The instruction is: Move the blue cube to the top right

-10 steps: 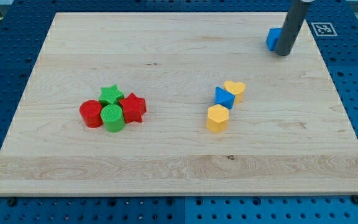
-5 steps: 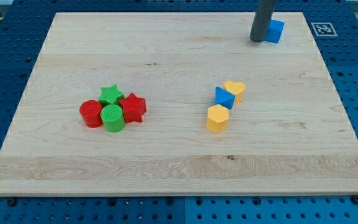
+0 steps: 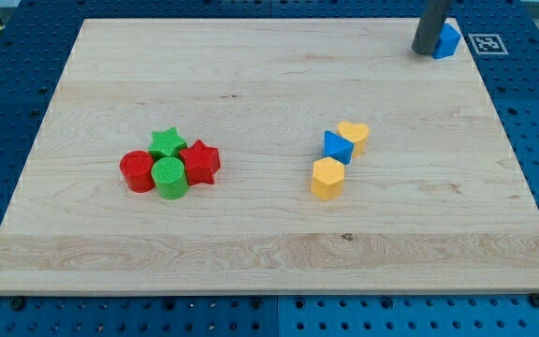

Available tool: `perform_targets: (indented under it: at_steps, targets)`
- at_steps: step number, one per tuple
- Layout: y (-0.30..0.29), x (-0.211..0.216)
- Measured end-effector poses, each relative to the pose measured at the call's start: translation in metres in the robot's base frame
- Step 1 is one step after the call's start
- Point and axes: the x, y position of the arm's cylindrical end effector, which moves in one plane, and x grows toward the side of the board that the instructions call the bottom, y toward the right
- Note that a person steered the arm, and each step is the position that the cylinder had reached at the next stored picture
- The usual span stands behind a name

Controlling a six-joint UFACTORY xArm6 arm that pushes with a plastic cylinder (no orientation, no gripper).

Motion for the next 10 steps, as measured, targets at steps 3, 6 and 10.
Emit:
perform_targets:
  at_steps: [3, 6, 10]
  targets:
    - [0.024, 0.033]
    - [0.031, 0.000]
    - [0.013, -0.002]
